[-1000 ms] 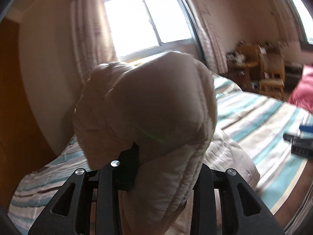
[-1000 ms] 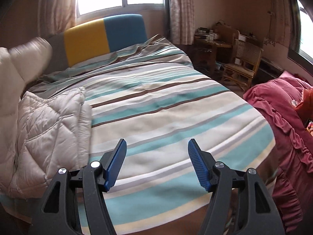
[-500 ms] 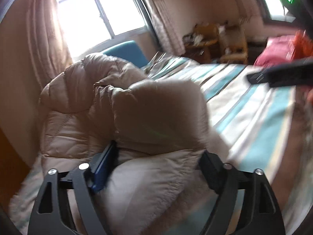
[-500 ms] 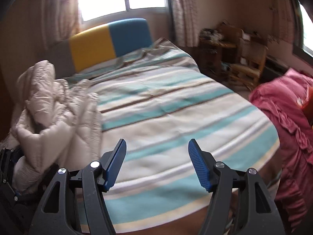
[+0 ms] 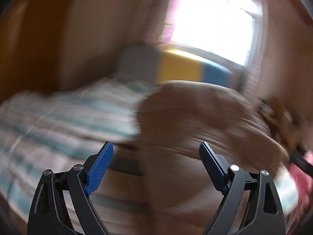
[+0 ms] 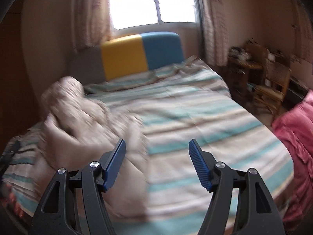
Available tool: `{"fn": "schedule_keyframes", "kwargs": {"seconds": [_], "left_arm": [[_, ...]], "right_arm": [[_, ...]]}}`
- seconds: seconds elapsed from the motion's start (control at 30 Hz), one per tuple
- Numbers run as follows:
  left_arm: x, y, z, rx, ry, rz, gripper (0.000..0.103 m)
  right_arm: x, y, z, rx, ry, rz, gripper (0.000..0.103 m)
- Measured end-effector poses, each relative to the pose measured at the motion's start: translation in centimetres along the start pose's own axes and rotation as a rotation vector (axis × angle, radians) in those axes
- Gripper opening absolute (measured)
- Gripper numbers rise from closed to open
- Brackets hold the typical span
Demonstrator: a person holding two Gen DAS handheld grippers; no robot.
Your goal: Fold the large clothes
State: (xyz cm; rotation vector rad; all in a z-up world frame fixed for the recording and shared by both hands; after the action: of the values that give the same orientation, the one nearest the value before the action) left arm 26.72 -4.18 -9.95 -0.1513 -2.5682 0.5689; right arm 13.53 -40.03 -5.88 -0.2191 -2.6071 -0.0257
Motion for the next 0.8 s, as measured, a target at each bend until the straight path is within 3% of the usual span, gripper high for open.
{"fn": "schedule_keyframes", "kwargs": {"seconds": [0.07,0.2,0.33,0.47,0.6,0.8], "left_arm": [[-2.5,3.8,-1.7,0.138,0.012,-0.082,0.072],[-6.5,5.5,-1.9,0.160,0.069,-0.137,0.070],[-11.2,4.0,-1.2,0.161,0.145,-0.113,0.070],[-13.3,1.1,0.3,0.201,0.218,-0.051,0.069],[-13.9,-2.2,0.9,0.156,0.233,-0.013,0.069],[-14.4,-8.9,1.5,-0.015,0.281,0.043,0.069]], "right_arm": [[-0.2,2.3,-2.8,0.035,-0.037,-0.052,0.067],[-1.8,8.1,-8.4,0.133,-0.079,-0.182,0.067],[-4.8,14.6,-12.6,0.272,-0.078,-0.277,0.065],[-10.8,18.8,-13.5,0.352,0.035,-0.339,0.062],[-15.7,16.2,-11.2,0.331,0.138,-0.256,0.057],[-18.7,5.2,-5.8,0.056,0.180,-0.173,0.056]]}}
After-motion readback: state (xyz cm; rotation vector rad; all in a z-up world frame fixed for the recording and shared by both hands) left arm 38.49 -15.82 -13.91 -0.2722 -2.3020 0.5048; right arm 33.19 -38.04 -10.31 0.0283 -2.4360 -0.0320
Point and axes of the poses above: each gripper's, at about its wrist camera, not at the fingertips, and x roughly against the way its jaws point, y to its left, z to its underside, the point moved 8 cm from there along -x, roughly the way its jaws point, and after that the axes turned 12 degrees about x, right-handed, at the moved point
